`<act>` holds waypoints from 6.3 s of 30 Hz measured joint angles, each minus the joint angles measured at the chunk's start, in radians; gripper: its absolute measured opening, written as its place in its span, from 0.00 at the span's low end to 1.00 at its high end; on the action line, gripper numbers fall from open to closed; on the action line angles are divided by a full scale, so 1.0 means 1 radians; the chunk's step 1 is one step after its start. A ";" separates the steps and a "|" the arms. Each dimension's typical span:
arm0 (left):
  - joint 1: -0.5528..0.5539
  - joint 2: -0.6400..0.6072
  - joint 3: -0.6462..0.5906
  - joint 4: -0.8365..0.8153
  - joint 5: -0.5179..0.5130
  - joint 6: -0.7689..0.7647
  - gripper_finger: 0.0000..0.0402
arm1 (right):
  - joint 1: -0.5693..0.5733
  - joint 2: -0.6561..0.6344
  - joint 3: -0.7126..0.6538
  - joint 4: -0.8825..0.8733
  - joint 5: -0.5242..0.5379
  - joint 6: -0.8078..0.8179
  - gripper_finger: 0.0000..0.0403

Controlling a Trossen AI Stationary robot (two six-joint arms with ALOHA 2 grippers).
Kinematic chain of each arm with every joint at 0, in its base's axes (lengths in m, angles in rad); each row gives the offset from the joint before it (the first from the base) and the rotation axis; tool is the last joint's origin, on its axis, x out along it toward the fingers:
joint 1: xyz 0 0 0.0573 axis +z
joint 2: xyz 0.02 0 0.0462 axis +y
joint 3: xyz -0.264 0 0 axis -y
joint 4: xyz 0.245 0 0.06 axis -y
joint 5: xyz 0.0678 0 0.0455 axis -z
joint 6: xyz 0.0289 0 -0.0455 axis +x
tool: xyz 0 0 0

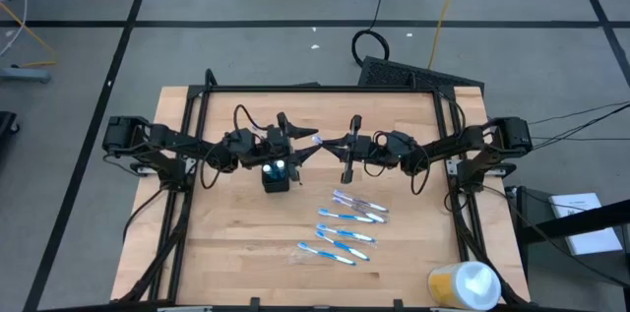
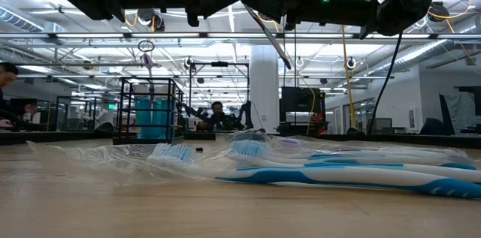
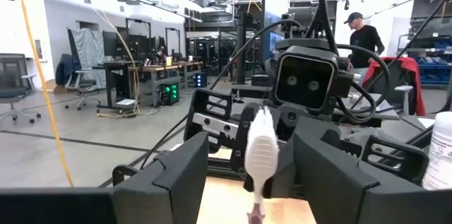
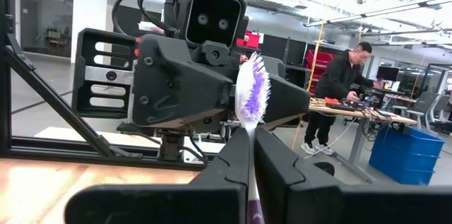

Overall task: Pick & Place toothbrushing station
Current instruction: Put the purple toothbrush into the black organizer

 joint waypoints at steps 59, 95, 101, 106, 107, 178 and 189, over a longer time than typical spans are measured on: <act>-0.114 -0.685 -0.001 -1.180 -0.611 -0.311 0.13 | -0.025 0.000 0.000 -0.121 0.008 0.060 0.32; -0.092 -0.620 -0.222 -0.970 -0.652 -0.498 0.15 | -0.025 0.000 0.000 -0.140 0.005 0.081 0.32; -0.092 -0.620 -0.238 -0.970 -0.653 -0.519 0.13 | -0.025 0.000 0.000 -0.142 0.005 0.081 0.32; -0.092 -0.620 -0.238 -0.970 -0.654 -0.520 0.16 | -0.025 0.000 0.000 -0.143 0.005 0.081 0.32; -0.092 -0.620 -0.238 -0.970 -0.654 -0.519 0.17 | -0.025 0.000 0.000 -0.143 0.005 0.082 0.32; -0.100 -0.684 -0.234 -0.629 -0.628 -0.157 0.44 | 0.197 0.134 0.001 -0.905 0.038 0.432 0.37; -0.100 -0.684 -0.233 -0.631 -0.628 -0.160 0.44 | 0.195 0.153 0.003 -0.958 0.165 0.394 0.28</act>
